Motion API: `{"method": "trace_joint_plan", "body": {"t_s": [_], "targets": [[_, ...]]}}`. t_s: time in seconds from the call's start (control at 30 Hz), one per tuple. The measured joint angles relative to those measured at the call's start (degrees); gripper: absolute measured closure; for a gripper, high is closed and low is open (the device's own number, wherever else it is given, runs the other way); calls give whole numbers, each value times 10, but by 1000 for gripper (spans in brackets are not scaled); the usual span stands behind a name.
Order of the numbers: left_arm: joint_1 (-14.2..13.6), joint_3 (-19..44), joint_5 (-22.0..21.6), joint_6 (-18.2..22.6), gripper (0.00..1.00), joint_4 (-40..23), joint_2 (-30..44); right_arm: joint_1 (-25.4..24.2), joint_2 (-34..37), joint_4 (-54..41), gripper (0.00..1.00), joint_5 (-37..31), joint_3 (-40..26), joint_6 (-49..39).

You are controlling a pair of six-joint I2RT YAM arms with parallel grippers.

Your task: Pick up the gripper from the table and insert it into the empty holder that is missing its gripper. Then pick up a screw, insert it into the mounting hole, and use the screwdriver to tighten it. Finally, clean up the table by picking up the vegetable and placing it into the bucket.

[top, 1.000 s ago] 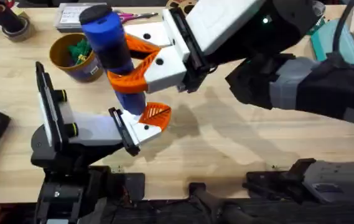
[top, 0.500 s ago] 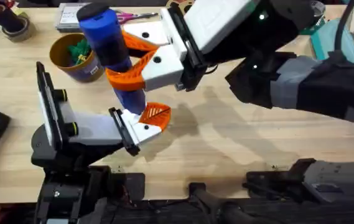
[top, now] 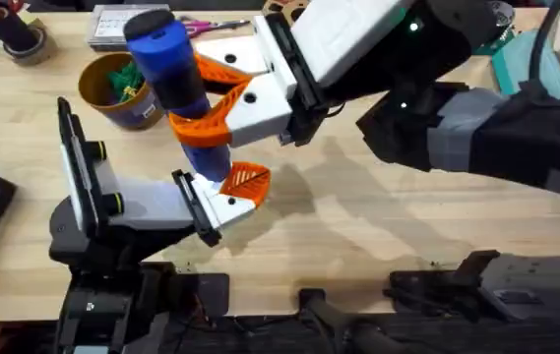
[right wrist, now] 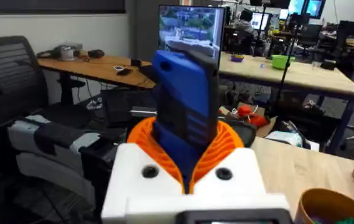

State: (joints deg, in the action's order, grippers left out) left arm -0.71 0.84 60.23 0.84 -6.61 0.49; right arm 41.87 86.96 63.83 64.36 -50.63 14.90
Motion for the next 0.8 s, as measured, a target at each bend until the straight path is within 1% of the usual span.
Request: {"method": "trace_joint_plan", "body": {"t_s": [0.57, 0.67, 0.8], "targets": [[0, 0, 0, 1, 994, 1, 0, 0, 0, 7, 979, 9, -5, 3], [0, 0, 0, 2, 994, 1, -1, -5, 7, 9, 979, 22, -23, 17], [0, 0, 0, 2, 994, 1, -1, -25, 17, 8, 979, 39, -86, 47]]}}
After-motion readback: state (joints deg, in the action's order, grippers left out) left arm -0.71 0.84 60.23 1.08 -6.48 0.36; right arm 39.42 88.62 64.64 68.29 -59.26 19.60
